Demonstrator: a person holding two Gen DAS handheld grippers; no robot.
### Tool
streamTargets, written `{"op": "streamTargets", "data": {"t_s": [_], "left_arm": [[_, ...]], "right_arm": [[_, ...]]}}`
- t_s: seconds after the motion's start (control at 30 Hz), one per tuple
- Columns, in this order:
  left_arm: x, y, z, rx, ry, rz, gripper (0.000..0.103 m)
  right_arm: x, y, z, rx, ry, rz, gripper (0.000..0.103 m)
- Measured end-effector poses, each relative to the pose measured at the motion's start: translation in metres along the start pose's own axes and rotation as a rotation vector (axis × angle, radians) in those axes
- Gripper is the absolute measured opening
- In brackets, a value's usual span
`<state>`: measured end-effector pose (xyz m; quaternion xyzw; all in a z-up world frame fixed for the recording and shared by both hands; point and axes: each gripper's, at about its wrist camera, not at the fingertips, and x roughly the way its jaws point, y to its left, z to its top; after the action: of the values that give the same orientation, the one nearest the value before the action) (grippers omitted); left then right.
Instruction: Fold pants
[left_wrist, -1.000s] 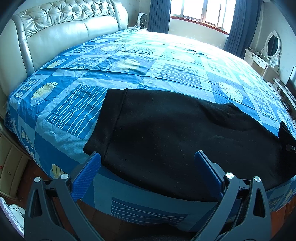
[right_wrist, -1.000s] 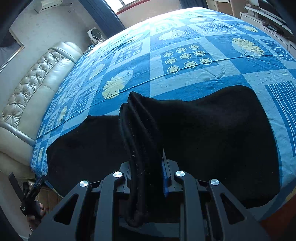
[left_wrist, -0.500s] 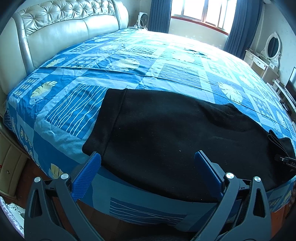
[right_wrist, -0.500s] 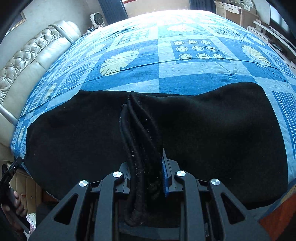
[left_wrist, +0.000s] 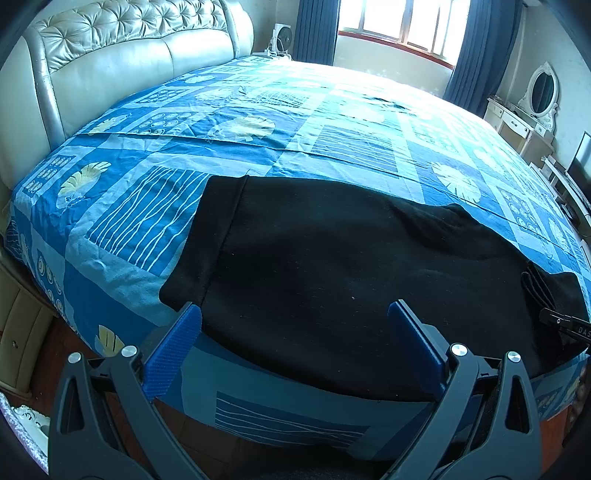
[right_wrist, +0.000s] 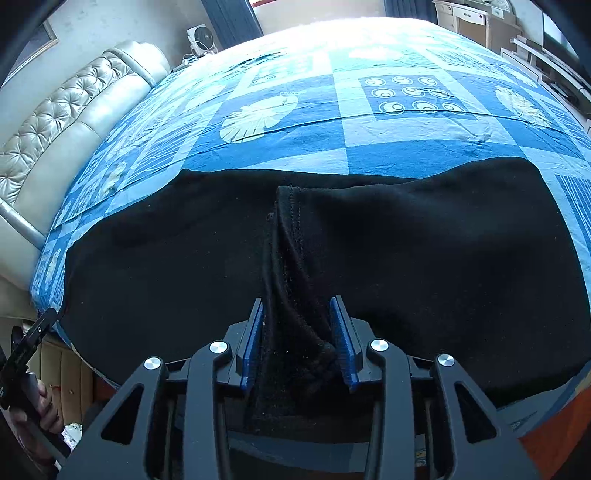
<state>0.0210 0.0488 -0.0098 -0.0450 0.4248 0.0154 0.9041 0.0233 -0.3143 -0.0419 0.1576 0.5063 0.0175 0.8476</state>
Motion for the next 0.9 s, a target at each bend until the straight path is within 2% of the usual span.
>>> {"op": "streamTargets", "data": {"t_s": [0.23,0.33,0.4,0.47,0.57,0.67,0.77,0.83,0.9], "left_arm": [[0.000,0.000,0.000,0.002,0.000,-0.001,0.101],[0.000,0.000,0.000,0.004,0.001,0.000,0.101],[0.001,0.000,0.000,0.003,0.004,-0.002,0.101],[0.001,0.000,-0.001,0.004,0.005,-0.006,0.101],[0.000,-0.001,-0.003,0.010,0.004,-0.014,0.101],[0.000,-0.004,-0.004,0.021,0.003,-0.020,0.101],[0.000,-0.004,-0.004,0.017,0.007,-0.032,0.101],[0.001,-0.005,-0.004,0.015,0.010,-0.038,0.101],[0.001,-0.006,-0.004,0.018,0.012,-0.044,0.101]], "right_arm": [[-0.002,0.016,-0.008,-0.005,0.011,0.061,0.038],[0.000,0.022,-0.013,-0.031,0.013,0.065,0.048],[0.000,0.024,-0.016,-0.034,0.001,0.076,0.050],[-0.005,0.022,-0.015,-0.028,0.003,0.120,0.051],[-0.030,0.013,-0.005,-0.014,-0.024,0.277,0.050],[-0.067,-0.024,0.024,0.026,-0.105,0.308,0.050],[-0.093,-0.095,0.050,0.139,-0.192,0.249,0.051],[-0.091,-0.151,0.060,0.260,-0.199,0.209,0.051],[-0.075,-0.201,0.065,0.397,-0.157,0.229,0.051]]}}
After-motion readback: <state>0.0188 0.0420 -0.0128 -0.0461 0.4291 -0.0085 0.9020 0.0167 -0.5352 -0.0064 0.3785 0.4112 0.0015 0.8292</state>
